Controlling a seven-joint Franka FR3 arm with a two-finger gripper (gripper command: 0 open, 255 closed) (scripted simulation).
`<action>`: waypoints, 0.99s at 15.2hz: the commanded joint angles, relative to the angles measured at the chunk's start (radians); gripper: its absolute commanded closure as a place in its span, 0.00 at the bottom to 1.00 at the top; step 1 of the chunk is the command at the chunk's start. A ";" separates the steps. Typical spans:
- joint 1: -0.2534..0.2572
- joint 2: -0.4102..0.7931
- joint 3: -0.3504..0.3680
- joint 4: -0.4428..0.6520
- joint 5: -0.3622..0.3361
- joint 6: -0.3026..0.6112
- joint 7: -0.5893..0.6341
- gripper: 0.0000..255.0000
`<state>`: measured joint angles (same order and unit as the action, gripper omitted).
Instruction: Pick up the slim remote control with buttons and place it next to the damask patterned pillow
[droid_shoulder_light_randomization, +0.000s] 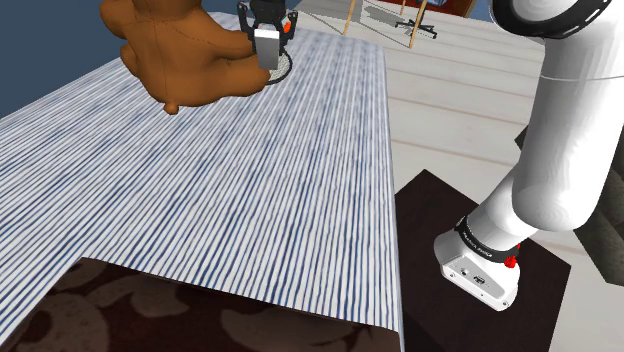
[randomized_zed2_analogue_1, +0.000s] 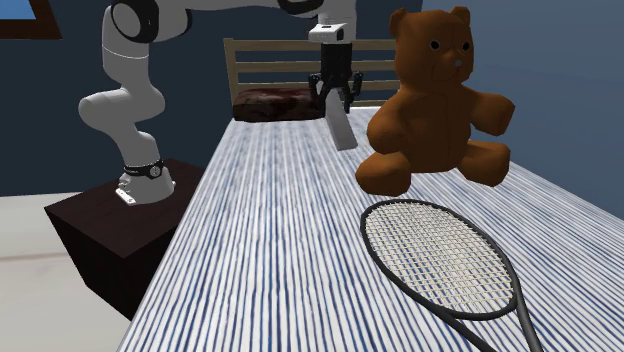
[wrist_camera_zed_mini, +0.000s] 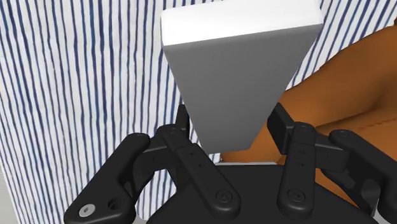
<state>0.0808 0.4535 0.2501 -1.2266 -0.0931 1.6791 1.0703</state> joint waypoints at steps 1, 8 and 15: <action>0.003 0.004 0.000 0.033 -0.001 -0.029 0.001 1.00; 0.023 -0.211 0.036 -0.272 0.040 0.066 0.074 1.00; 0.066 -0.403 0.084 -0.519 0.090 0.128 0.165 1.00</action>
<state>0.1433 0.0920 0.3280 -1.6943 -0.0153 1.7953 1.2263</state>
